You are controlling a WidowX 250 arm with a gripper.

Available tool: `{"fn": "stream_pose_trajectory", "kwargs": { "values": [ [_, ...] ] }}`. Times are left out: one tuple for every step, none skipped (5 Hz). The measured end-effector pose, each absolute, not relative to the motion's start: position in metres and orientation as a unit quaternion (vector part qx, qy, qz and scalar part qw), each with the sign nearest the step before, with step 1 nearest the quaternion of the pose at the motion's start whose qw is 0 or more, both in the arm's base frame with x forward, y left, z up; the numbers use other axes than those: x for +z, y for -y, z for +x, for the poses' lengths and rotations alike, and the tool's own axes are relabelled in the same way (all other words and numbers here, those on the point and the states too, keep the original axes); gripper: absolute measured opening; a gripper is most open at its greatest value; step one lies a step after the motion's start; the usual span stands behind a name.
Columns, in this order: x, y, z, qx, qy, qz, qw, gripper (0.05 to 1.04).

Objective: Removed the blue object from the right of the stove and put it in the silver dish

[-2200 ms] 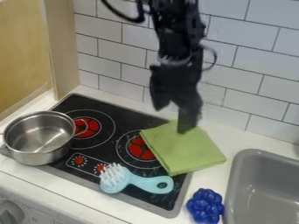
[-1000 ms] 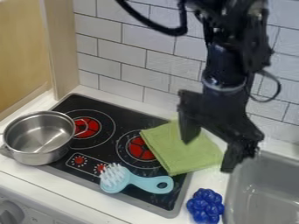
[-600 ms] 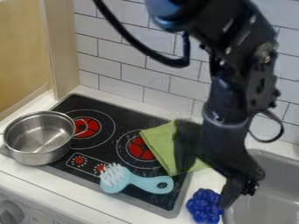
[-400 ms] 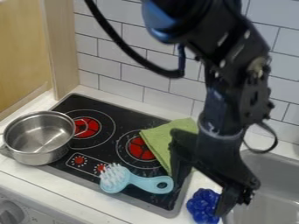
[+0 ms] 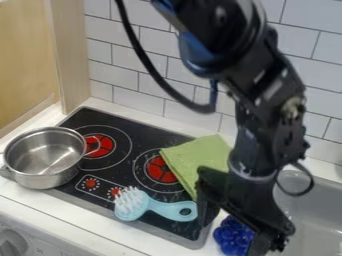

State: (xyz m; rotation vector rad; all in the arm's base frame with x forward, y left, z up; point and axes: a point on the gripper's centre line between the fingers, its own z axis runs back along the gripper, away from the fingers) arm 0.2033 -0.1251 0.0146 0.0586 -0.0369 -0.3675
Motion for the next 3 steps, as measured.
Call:
{"fn": "stream_pose_trajectory", "kwargs": {
  "values": [
    [0.0016,0.1284,0.2076,-0.190,0.005,0.032,0.981,0.940],
    [-0.0008,0.1305,0.2125,-0.190,0.008,0.036,0.981,0.786],
    [-0.0005,0.1331,0.2126,-0.192,0.013,0.038,0.981,0.766]
  ]
}}
